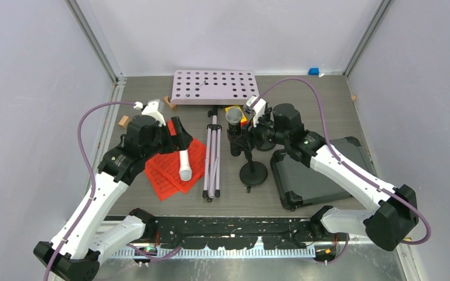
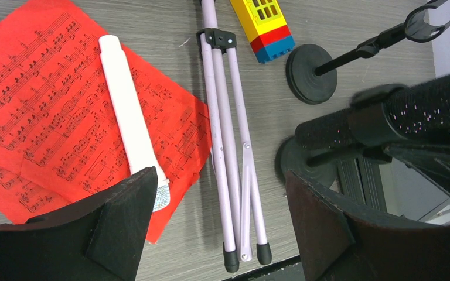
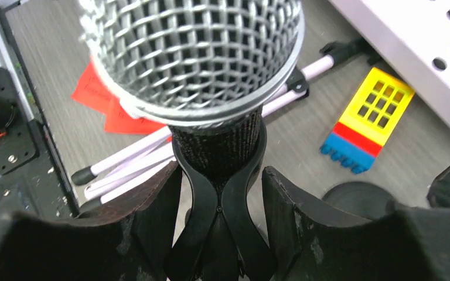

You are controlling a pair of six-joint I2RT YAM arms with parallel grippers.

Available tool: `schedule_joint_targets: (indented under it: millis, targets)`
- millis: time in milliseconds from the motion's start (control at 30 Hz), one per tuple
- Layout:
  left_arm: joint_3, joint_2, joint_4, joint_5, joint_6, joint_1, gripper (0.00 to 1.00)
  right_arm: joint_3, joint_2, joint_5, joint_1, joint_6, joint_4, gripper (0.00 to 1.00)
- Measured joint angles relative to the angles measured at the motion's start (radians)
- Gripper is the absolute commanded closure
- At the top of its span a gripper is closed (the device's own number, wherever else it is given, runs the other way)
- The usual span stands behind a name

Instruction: Pack up the instrument practice props

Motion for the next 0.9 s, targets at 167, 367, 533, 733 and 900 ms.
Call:
schedule_joint_targets:
  millis: [167,367,533,733,900]
  targets:
    - [0.0,-0.001,0.0,0.0,0.003,0.0,0.17,-0.019,0.029,0.017,0.0,-0.008,0.14,1.0]
    - [0.0,-0.008,0.0,0.0,0.006,0.0,0.17,-0.015,0.096,0.024,0.0,-0.012,0.232,1.0]
    - [0.0,-0.018,-0.001,0.0,0.011,0.0,0.16,-0.018,0.112,0.0,0.0,-0.008,0.272,0.93]
    - [0.0,-0.028,-0.001,0.0,0.026,0.0,0.15,-0.058,0.102,-0.083,0.0,-0.007,0.314,0.53]
    - [0.0,-0.028,0.006,0.015,0.032,0.0,0.07,-0.104,0.056,-0.14,0.0,-0.012,0.308,0.31]
